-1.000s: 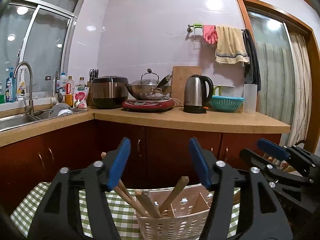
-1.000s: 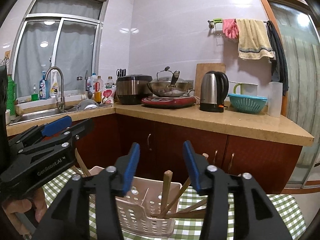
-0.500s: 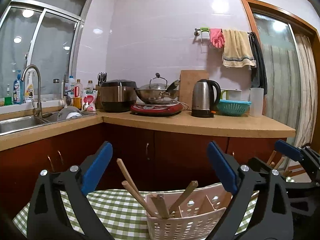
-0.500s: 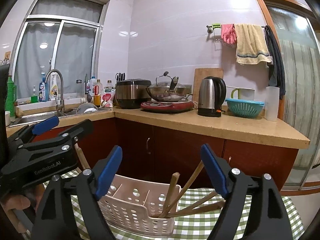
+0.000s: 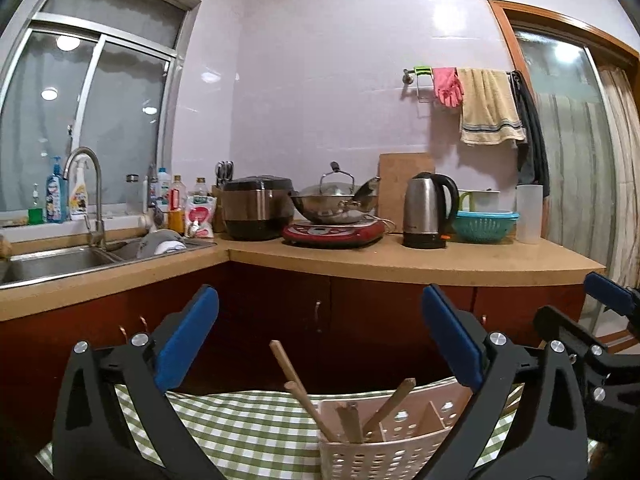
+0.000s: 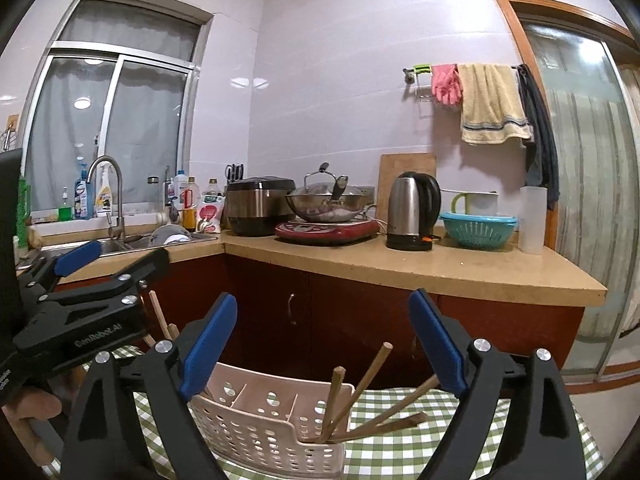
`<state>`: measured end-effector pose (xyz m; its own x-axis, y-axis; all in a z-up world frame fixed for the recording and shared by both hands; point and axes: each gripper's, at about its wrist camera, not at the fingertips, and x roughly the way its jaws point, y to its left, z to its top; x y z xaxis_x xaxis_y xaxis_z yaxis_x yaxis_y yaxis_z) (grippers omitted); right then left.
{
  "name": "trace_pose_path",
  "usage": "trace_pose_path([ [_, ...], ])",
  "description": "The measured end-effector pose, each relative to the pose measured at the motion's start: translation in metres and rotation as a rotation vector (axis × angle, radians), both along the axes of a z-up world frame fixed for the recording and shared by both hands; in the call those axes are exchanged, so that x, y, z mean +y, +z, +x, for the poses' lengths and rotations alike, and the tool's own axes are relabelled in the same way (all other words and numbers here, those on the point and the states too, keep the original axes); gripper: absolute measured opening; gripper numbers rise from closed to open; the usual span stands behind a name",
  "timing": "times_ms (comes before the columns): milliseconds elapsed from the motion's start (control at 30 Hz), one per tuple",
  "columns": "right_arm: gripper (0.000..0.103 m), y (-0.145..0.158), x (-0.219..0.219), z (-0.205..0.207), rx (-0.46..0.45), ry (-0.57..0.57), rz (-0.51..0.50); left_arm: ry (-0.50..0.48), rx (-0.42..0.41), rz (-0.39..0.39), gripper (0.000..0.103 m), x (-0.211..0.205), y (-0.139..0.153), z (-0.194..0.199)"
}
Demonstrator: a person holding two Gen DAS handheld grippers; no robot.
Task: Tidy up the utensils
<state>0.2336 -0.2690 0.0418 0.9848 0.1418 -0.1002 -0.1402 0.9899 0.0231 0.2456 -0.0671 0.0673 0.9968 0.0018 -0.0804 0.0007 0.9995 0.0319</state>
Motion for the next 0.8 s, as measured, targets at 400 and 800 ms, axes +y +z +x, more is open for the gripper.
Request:
trace_pose_path([
  [400, 0.085, -0.010, -0.006, -0.045, 0.094, -0.055, 0.038, 0.048, 0.060, 0.027, 0.098, 0.015, -0.006, -0.061],
  [800, 0.085, -0.027, 0.002, -0.105, 0.177, -0.058, 0.028, 0.079, 0.199, 0.012, 0.099, 0.035, -0.022, -0.136],
])
